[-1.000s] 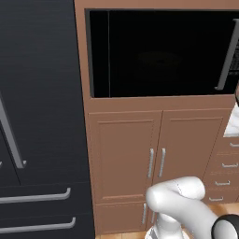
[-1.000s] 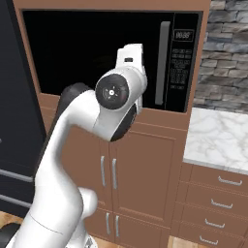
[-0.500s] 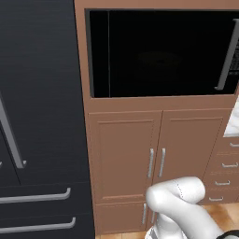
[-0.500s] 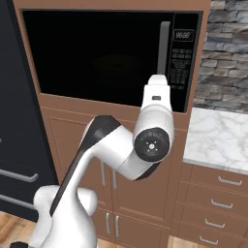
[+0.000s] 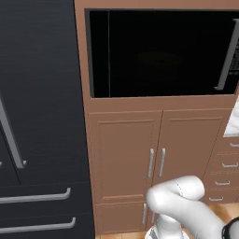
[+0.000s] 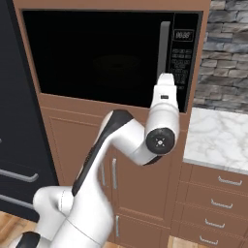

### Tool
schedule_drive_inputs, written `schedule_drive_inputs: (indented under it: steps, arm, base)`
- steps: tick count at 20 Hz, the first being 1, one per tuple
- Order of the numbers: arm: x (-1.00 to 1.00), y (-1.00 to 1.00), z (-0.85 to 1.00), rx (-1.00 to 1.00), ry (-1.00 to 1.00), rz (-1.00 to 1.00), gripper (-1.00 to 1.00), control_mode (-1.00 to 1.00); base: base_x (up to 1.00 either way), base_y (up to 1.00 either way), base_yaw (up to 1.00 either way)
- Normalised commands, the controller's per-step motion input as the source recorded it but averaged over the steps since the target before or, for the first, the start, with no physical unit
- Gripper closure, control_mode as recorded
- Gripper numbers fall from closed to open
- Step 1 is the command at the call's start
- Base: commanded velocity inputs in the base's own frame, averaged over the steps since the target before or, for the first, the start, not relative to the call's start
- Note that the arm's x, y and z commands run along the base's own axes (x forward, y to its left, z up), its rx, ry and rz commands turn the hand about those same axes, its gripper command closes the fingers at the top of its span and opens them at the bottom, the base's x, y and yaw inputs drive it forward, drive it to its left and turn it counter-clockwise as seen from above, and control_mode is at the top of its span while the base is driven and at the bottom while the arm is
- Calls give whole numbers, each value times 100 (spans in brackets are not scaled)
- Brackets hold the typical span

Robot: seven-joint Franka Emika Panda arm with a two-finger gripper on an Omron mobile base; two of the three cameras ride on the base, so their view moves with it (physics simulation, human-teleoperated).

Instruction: Pick the broccoli from the sink and place it in the bowl. Then pick the bowl and place it in the microwave. Then close the microwave door and press the start button.

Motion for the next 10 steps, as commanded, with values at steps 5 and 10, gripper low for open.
schedule_drive_inputs:
  steps: [5,10]
  arm:
    - [55,-33,0,1,-4,0,100,-100]
    - [50,-5,0,2,0,0,100,-100]
  base:
    - [0,0,0]
    - [0,0,0]
